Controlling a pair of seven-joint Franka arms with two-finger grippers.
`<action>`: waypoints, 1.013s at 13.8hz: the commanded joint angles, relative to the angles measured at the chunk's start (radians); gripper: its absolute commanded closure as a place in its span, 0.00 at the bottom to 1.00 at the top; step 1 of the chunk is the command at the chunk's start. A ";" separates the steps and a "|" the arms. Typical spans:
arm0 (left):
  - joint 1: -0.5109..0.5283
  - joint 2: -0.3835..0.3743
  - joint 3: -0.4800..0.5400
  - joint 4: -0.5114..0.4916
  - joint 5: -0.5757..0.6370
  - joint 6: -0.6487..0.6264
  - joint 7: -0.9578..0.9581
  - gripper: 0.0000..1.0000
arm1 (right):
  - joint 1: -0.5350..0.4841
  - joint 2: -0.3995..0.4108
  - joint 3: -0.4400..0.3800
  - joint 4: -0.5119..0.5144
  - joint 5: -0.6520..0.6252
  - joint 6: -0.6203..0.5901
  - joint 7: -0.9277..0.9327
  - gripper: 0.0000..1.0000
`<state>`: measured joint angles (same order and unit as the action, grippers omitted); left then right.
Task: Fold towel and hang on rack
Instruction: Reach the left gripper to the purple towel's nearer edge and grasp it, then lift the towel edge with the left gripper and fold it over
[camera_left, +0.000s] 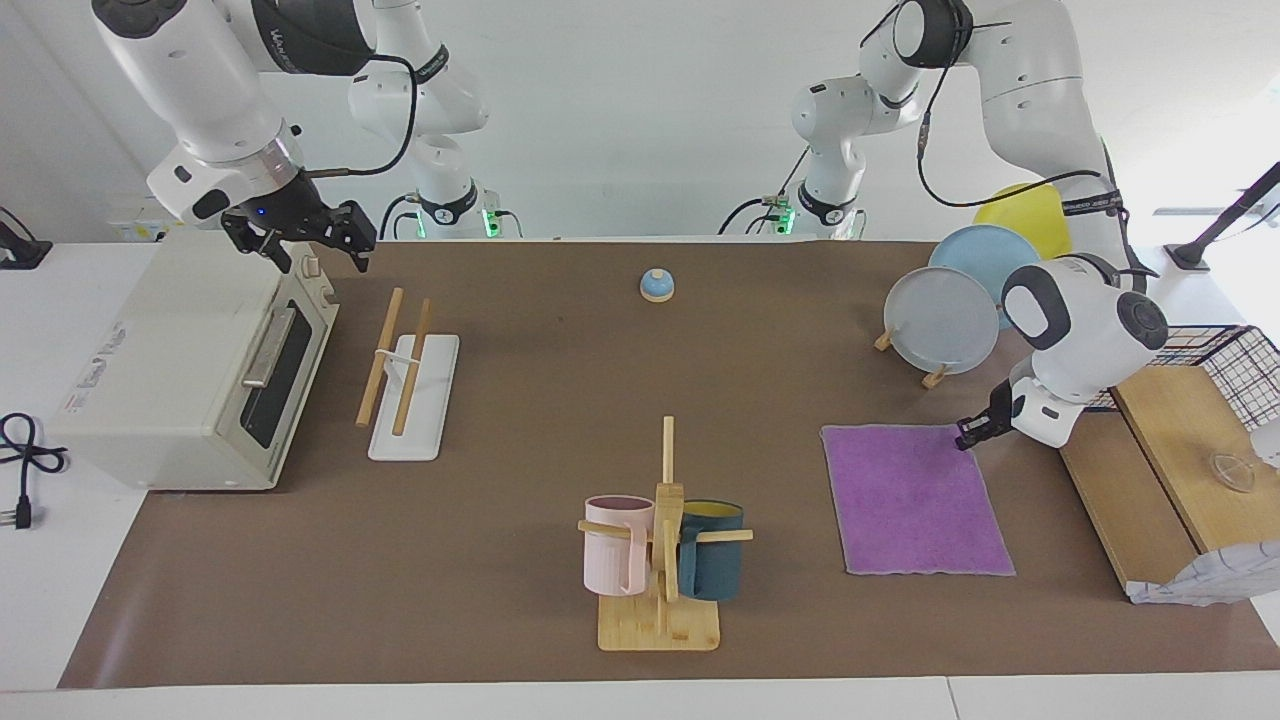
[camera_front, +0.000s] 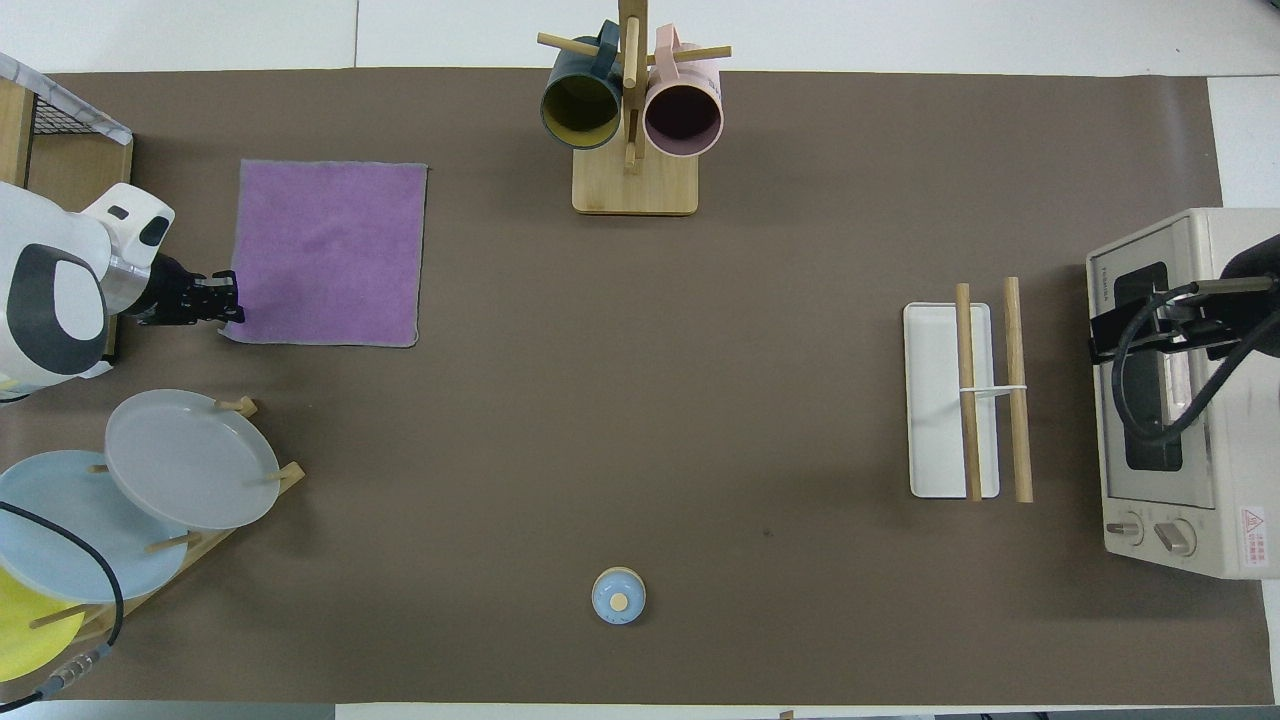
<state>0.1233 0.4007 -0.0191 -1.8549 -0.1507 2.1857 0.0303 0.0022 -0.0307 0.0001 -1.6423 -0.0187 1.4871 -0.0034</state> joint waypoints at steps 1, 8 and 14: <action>-0.001 -0.010 0.001 0.006 -0.007 0.000 0.037 1.00 | -0.015 -0.021 0.003 -0.017 0.023 -0.008 -0.020 0.00; -0.065 -0.089 -0.001 0.014 -0.004 -0.018 0.177 1.00 | -0.015 -0.021 0.003 -0.017 0.023 -0.007 -0.020 0.00; -0.240 -0.166 0.002 -0.055 -0.004 -0.028 0.140 1.00 | -0.015 -0.021 0.003 -0.017 0.023 -0.007 -0.020 0.00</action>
<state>-0.0577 0.2809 -0.0322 -1.8350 -0.1506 2.1453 0.1888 0.0022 -0.0308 0.0001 -1.6423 -0.0187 1.4872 -0.0034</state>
